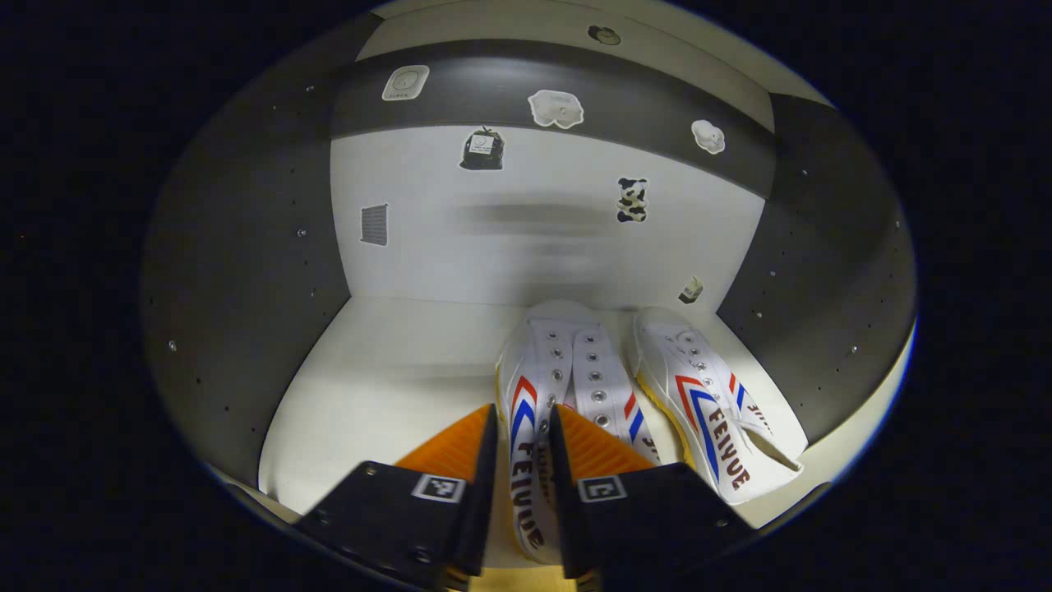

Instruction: Grab one shoe with the right hand and put it into the shoe cabinet, grab the other shoe with the left hand and put it into the shoe cabinet; then close the right door with the right hand and the left door with the left hand.

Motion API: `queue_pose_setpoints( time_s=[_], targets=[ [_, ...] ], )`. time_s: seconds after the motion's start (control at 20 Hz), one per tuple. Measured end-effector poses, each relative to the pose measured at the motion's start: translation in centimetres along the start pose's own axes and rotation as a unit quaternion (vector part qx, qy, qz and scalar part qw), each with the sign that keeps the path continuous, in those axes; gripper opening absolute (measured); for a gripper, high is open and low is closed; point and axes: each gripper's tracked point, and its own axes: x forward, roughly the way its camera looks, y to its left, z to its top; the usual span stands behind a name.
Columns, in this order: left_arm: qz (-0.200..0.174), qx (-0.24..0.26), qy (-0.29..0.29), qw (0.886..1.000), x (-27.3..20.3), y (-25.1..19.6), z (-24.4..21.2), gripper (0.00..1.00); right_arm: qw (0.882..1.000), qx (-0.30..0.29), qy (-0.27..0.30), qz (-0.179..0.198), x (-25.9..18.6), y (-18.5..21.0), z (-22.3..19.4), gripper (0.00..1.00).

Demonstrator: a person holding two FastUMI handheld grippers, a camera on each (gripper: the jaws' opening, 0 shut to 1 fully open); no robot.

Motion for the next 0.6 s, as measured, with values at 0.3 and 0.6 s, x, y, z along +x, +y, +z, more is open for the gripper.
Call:
queue_pose_setpoints(
  time_s=[0.3, 0.6],
  targets=[
    [0.019, -0.028, -0.039, 0.999, -4.7, 1.1, 1.0, 0.76, 0.998, 0.012, 0.011, 0.054, -0.3, 1.1, -0.2, 0.96],
    [0.007, -0.011, -0.117, 0.993, -13.9, 0.4, 3.4, 0.81, 0.991, 0.014, 0.031, 0.126, 1.0, 4.6, -1.5, 0.93]
  ],
)
